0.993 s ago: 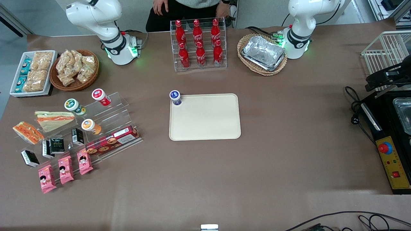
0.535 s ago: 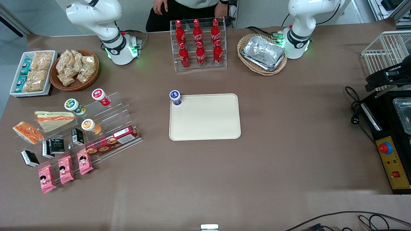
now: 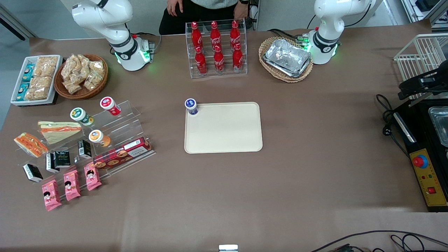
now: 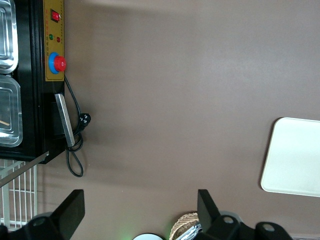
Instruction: Place sandwich on tray
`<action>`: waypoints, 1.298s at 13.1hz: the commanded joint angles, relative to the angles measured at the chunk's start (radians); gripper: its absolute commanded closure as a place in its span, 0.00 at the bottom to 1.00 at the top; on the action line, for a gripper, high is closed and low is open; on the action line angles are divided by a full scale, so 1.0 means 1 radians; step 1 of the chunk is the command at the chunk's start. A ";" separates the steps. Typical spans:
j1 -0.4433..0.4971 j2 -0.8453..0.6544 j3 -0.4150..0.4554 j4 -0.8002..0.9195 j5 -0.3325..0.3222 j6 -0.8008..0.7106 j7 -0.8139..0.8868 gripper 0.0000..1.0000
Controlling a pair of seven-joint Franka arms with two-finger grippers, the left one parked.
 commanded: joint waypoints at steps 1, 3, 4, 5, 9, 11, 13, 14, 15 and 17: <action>-0.036 0.032 -0.013 0.010 0.067 0.008 0.128 0.00; -0.059 0.040 -0.015 0.009 0.068 0.008 0.133 0.00; -0.061 0.052 -0.015 0.006 0.067 0.008 0.130 0.00; -0.061 0.059 -0.015 0.004 0.067 0.008 0.130 0.00; -0.061 0.122 -0.015 -0.005 0.067 0.038 0.103 0.00; -0.070 0.153 -0.015 -0.005 0.068 0.044 0.098 0.00; -0.102 0.185 -0.015 -0.007 0.134 0.054 0.098 0.00; -0.117 0.202 -0.015 -0.007 0.168 0.061 0.102 0.00; -0.119 0.210 -0.015 -0.005 0.182 0.078 0.104 0.00; -0.119 0.222 -0.015 -0.001 0.188 0.106 0.124 0.00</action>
